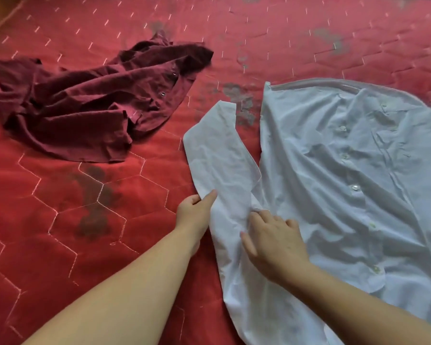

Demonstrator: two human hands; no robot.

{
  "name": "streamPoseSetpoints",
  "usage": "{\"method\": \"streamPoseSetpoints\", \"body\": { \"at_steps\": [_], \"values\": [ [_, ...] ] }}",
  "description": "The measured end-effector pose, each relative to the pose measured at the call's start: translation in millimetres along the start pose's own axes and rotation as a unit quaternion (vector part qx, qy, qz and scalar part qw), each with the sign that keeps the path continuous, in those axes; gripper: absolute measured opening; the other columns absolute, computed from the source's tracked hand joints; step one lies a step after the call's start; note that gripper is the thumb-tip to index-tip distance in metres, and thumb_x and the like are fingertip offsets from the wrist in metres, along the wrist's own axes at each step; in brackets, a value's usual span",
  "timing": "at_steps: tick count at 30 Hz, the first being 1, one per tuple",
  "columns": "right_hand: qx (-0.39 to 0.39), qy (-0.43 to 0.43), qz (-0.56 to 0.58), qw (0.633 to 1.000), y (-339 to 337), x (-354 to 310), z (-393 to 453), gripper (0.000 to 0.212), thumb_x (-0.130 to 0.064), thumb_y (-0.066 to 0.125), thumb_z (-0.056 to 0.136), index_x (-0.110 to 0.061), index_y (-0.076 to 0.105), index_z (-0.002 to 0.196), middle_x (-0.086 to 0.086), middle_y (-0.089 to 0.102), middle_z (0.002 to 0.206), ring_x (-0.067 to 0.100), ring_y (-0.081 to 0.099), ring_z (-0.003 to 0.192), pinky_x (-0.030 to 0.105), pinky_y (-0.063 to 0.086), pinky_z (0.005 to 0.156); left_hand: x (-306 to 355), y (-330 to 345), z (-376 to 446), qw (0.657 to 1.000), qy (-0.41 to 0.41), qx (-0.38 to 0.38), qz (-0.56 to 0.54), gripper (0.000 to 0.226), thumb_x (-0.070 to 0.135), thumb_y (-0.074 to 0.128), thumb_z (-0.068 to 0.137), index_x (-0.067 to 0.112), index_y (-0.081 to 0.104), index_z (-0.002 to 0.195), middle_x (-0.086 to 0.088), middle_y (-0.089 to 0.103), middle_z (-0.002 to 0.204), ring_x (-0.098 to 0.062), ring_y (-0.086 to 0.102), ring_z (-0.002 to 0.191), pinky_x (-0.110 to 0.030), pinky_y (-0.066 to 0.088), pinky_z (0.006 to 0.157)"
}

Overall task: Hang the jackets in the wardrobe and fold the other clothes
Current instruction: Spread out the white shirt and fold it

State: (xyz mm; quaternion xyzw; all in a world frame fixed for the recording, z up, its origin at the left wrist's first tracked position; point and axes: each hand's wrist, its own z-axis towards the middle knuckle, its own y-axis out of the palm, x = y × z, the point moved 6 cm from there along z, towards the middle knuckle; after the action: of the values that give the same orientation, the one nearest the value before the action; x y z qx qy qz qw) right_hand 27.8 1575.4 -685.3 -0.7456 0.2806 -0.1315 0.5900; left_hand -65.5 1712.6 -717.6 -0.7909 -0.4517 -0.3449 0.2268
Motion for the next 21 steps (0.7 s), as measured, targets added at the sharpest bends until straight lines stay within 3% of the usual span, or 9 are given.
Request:
{"method": "streamPoseSetpoints", "body": {
  "at_steps": [4,6,8,9,12,14,17,19,21],
  "values": [
    [-0.022,0.003,0.076,0.997,-13.5,-15.3,31.3,0.026,-0.044,0.035,0.094,-0.024,0.042,0.079,-0.003,0.061,0.088,0.026,0.058,0.083,0.035,0.031,0.064,31.6,10.2,37.6,1.0,-0.007,-0.021,0.009,0.024,0.023,0.07,0.085,0.013,0.067,0.107,-0.004,0.074,0.101,-0.023,0.071,0.091,-0.035,0.057,0.077],
    [0.042,0.029,0.125,0.991,-34.5,-21.4,57.5,0.033,-0.043,0.039,0.092,-0.021,0.042,0.067,-0.003,0.054,0.068,0.026,0.054,0.071,0.033,0.029,0.055,42.4,11.4,47.2,0.999,-0.003,-0.046,0.019,0.029,0.01,0.066,0.082,0.015,0.065,0.111,-0.005,0.073,0.101,-0.024,0.07,0.091,-0.035,0.058,0.074],
    [0.134,0.048,0.218,0.965,-60.5,-29.2,94.9,0.026,-0.048,0.048,0.089,-0.026,0.053,0.076,-0.007,0.058,0.078,0.021,0.056,0.079,0.031,0.037,0.061,52.6,11.3,47.8,0.995,0.056,-0.067,0.042,0.036,0.006,0.064,0.08,0.018,0.063,0.114,0.0,0.073,0.102,-0.021,0.07,0.094,-0.036,0.058,0.079],
    [0.141,0.059,0.256,0.954,-68.4,-34.8,118.4,0.031,-0.055,0.053,0.085,-0.026,0.058,0.094,-0.004,0.06,0.095,0.019,0.058,0.091,0.032,0.043,0.072,57.6,12.1,43.3,0.989,0.106,-0.079,0.062,0.04,0.006,0.065,0.081,0.019,0.061,0.118,0.003,0.071,0.107,-0.017,0.069,0.098,-0.034,0.057,0.082],
    [-0.005,0.088,0.228,0.97,-67.4,-65.2,184.4,0.082,-0.065,0.067,0.069,-0.022,0.037,0.133,0.005,0.044,0.13,0.027,0.051,0.115,0.042,0.045,0.091,59.5,26.3,27.1,0.933,0.241,-0.11,0.245,0.068,0.011,0.061,0.081,0.018,0.036,0.144,0.001,0.055,0.132,-0.016,0.053,0.121,-0.02,0.04,0.096],
    [-0.069,0.077,0.113,0.988,-57.5,-78.8,206.2,0.072,-0.041,0.071,0.073,-0.021,0.031,0.13,0.008,0.046,0.125,0.032,0.053,0.102,0.038,0.043,0.077,55.1,36.0,19.1,0.896,0.266,-0.135,0.33,0.075,0.012,0.054,0.079,0.02,0.025,0.148,-0.005,0.053,0.137,-0.024,0.051,0.124,-0.026,0.04,0.102],
    [-0.035,0.052,-0.002,0.998,-60.8,-70.0,215.4,0.03,-0.01,0.056,0.08,-0.014,0.045,0.107,0.012,0.06,0.107,0.032,0.055,0.084,0.033,0.037,0.066,52.3,40.8,11.1,0.885,0.244,-0.167,0.361,0.075,0.012,0.047,0.074,0.034,0.022,0.141,-0.011,0.066,0.109,-0.035,0.063,0.098,-0.034,0.05,0.08],
    [-0.003,0.068,0.096,0.993,-73.2,-50.4,212.3,0.012,-0.008,0.052,0.082,-0.011,0.06,0.091,0.011,0.065,0.093,0.029,0.058,0.079,0.029,0.04,0.064,55.4,41.8,7.3,0.884,0.242,-0.196,0.348,0.071,0.021,0.05,0.074,0.045,0.021,0.133,-0.007,0.067,0.091,-0.033,0.062,0.085,-0.038,0.052,0.073],
    [0.028,0.084,0.302,0.949,-96.4,-26.4,204.1,0.018,-0.009,0.051,0.084,-0.011,0.069,0.083,0.003,0.065,0.072,0.017,0.058,0.064,0.022,0.042,0.056,70.0,43.4,0.8,0.895,0.28,-0.201,0.284,0.05,0.04,0.056,0.074,0.045,0.034,0.118,0.003,0.058,0.065,-0.021,0.058,0.066,-0.036,0.051,0.064]
  ]
}}
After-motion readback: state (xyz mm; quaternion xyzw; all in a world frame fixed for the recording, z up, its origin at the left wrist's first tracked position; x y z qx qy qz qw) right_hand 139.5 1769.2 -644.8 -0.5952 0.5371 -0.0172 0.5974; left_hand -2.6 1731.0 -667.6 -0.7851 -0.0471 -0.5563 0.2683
